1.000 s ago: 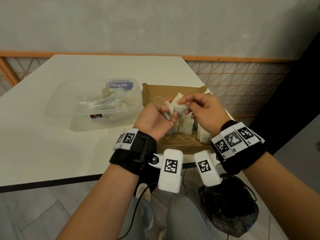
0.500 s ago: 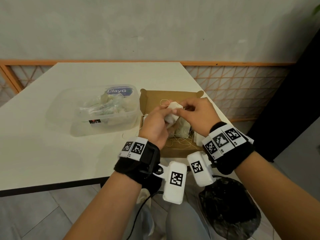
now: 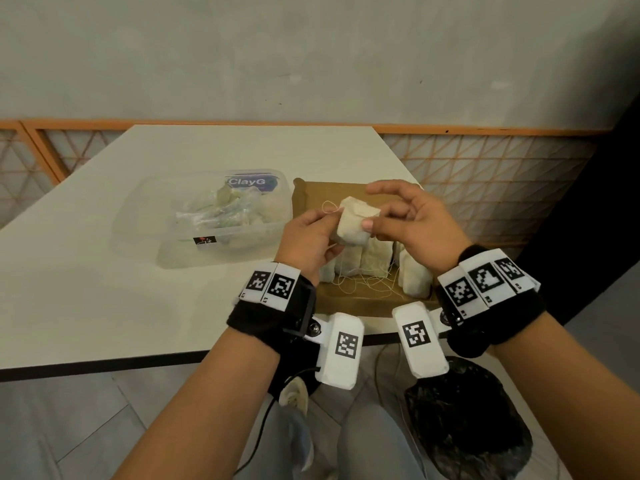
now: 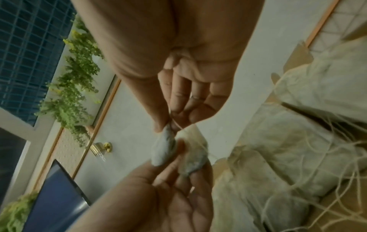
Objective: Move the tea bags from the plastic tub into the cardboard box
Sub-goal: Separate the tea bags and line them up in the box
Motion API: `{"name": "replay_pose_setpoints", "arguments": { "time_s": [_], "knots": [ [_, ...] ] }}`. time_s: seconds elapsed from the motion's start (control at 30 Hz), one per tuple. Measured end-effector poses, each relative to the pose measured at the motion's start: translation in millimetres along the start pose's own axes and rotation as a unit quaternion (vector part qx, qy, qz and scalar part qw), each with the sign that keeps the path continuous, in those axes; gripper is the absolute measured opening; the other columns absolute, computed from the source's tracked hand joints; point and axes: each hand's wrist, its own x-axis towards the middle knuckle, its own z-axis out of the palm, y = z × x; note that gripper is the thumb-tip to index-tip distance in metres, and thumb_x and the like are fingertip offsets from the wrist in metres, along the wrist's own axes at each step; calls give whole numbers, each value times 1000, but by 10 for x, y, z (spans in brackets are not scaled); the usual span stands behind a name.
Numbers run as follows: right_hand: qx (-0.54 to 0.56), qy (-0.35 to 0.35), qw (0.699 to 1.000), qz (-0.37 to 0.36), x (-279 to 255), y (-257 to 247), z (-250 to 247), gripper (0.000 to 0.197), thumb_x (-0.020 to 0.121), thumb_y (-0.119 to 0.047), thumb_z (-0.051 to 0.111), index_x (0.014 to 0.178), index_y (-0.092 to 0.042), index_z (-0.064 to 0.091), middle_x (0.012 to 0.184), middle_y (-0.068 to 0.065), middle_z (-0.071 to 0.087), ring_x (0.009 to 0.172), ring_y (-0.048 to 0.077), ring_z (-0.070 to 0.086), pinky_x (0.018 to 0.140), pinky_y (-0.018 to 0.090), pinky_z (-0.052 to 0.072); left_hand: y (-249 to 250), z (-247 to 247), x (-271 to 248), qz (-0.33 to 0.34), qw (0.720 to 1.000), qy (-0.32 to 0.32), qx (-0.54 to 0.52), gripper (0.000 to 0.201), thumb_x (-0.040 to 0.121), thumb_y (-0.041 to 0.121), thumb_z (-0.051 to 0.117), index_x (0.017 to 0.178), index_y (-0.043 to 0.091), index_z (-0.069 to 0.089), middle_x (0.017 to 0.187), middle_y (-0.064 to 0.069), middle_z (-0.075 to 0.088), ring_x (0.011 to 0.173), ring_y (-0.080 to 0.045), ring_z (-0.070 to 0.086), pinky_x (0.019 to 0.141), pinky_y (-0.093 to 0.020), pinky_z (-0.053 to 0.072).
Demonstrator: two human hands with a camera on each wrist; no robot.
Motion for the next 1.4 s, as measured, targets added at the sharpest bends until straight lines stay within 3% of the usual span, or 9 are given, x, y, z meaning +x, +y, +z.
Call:
{"name": "replay_pose_setpoints", "arguments": {
  "time_s": [0.2, 0.37, 0.5, 0.67, 0.83, 0.97, 1.13, 1.27, 1.4],
  "knots": [
    [-76, 41, 996, 9, 34, 49, 36, 25, 79, 2, 67, 93, -18, 61, 61, 0, 55, 65, 12, 54, 75, 25, 49, -23, 8, -48, 8, 999, -48, -25, 17, 88, 26, 64, 98, 12, 69, 84, -2, 68, 72, -9, 63, 64, -19, 51],
    [-124, 74, 990, -1, 39, 67, 54, 15, 86, -10, 63, 85, -25, 61, 66, 1, 61, 61, 9, 57, 72, 33, 50, -59, 12, -53, 37, 998, -54, 15, 29, 83, 1, 67, 111, 0, 63, 88, -6, 67, 73, -9, 63, 65, -17, 52],
    [-186, 166, 968, -13, 99, 56, -35, 6, 88, -30, 61, 83, -29, 59, 69, -6, 62, 63, 5, 58, 74, 35, 54, -68, -15, -39, 42, 998, -39, 26, 32, 81, -2, 67, 113, -4, 61, 89, -7, 67, 75, -11, 63, 64, -16, 52],
    [-269, 46, 961, -49, -8, 45, 26, 22, 76, -29, 74, 95, -26, 62, 83, -4, 58, 75, 10, 53, 70, 21, 45, -83, -43, -49, 44, 997, -55, 40, 32, 82, 0, 67, 114, -4, 63, 87, -9, 68, 78, -14, 64, 67, -17, 51],
    [-283, 78, 954, -64, 44, 37, -19, 10, 80, -22, 70, 88, -27, 67, 81, -6, 61, 75, 10, 56, 73, 24, 47, -89, -57, -77, 38, 997, -66, 34, 28, 82, -8, 62, 110, -4, 63, 85, -8, 68, 75, -15, 63, 71, -21, 51],
    [-246, 55, 967, -33, 64, 9, -33, 7, 82, -20, 69, 83, -26, 66, 83, -4, 65, 78, 12, 58, 79, 32, 50, -79, -42, -86, 44, 996, -74, 29, 16, 83, -4, 63, 96, 5, 67, 81, -3, 69, 71, -11, 65, 65, -18, 53],
    [-181, -17, 980, 78, 122, -71, -65, 25, 80, -21, 71, 103, -22, 61, 89, -8, 59, 79, 4, 56, 78, 18, 46, -75, -51, -92, 55, 995, -80, 36, 10, 85, -3, 61, 88, 6, 65, 74, 1, 69, 65, -7, 66, 65, -18, 54],
    [-137, -57, 981, 125, 157, -182, -67, 11, 82, -9, 68, 77, -19, 64, 77, -2, 65, 72, 10, 59, 72, 25, 45, -31, -104, -123, 62, 996, -54, 43, 12, 85, 2, 64, 85, 14, 65, 85, -1, 68, 76, -11, 64, 65, -19, 52],
    [-190, -38, 973, 128, 209, -259, -132, 12, 82, -7, 67, 76, -16, 60, 76, 2, 66, 63, 7, 62, 65, 22, 49, 67, -299, -133, 93, 995, 38, -9, 16, 84, 4, 65, 82, 20, 66, 89, -1, 70, 80, -11, 64, 62, -19, 48]
  ]
}}
